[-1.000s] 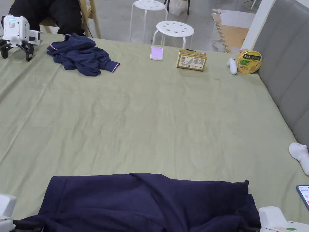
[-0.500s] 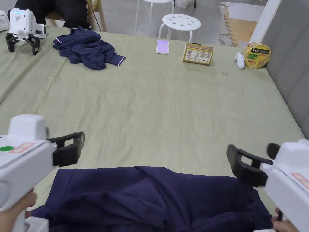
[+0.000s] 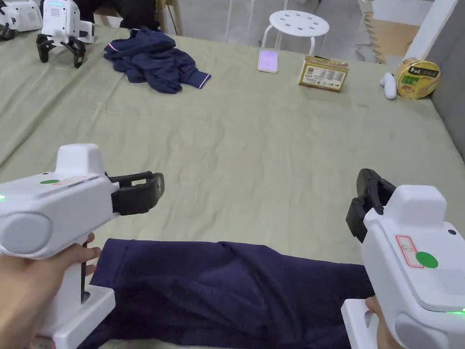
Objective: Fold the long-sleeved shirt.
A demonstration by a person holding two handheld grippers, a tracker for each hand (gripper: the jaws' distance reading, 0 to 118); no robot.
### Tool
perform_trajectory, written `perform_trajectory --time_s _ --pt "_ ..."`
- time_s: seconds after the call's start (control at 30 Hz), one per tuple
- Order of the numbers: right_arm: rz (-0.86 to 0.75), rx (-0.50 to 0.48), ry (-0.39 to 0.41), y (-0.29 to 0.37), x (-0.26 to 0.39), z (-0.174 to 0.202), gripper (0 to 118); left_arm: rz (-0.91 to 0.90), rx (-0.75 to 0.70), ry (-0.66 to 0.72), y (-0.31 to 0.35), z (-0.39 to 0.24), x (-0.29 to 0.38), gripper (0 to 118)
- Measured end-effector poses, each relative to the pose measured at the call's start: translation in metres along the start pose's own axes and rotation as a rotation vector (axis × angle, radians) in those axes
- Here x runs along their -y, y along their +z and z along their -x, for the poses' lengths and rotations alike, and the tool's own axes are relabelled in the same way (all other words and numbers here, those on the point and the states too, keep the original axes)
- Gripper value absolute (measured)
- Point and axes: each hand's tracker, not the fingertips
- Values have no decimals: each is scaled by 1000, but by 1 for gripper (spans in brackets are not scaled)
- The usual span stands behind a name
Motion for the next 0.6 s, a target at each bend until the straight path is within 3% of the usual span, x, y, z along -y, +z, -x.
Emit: perform_trajectory --time_s 0.1,0.33,0.43,0.53,0.6 --pt "-11 -12 0 -2 -2 4 0 60 8 97 -15 39 9 110" --pt "39 -76 -14 -5 4 14 0 431 83 349 -63 127 60 108" --pt "94 -100 -82 -8 8 12 0 563 253 454 -67 150 83 102" --pt "93 -97 -51 -6 7 11 0 502 358 420 -51 164 87 102" --pt "97 -104 -54 -5 5 10 0 631 402 538 -51 172 96 102"
